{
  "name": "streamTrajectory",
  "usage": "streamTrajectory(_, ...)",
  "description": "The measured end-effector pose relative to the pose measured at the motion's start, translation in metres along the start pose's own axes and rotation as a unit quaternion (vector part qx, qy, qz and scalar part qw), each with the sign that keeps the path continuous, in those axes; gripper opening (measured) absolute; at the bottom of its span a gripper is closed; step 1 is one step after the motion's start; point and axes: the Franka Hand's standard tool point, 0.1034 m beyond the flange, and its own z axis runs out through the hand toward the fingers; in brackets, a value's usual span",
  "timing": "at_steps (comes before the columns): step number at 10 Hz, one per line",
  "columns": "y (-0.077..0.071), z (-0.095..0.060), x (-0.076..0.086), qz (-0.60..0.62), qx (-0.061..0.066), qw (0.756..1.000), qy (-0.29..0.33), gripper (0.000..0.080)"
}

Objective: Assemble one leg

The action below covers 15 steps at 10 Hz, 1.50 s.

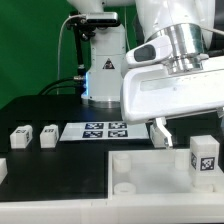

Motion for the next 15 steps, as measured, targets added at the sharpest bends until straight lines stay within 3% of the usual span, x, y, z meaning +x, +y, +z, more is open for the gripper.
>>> streamTrajectory(3,0.000,0.000,0.000,0.000,0.000,1.000,0.000,0.0648)
streamTrajectory(4,-0.006,-0.001,0.000,0.018,0.012,0.999,-0.034,0.0648)
streamTrajectory(5,-0.010,-0.008,0.011,0.033,0.024,0.997,-0.065,0.0648)
streamTrajectory(6,-0.005,-0.010,0.022,0.037,0.021,0.997,-0.058,0.0648)
streamTrajectory(7,-0.007,-0.005,0.016,0.049,0.030,0.994,-0.095,0.0648)
streamTrajectory(10,-0.007,-0.002,0.024,0.055,0.067,0.966,-0.244,0.0648)
streamTrajectory(11,-0.004,0.002,0.023,0.055,0.072,0.960,-0.265,0.0648)
streamTrajectory(12,-0.008,0.001,0.009,0.050,0.083,0.943,-0.317,0.0648)
streamTrajectory(15,-0.006,0.008,0.006,0.045,0.073,0.952,-0.295,0.0648)
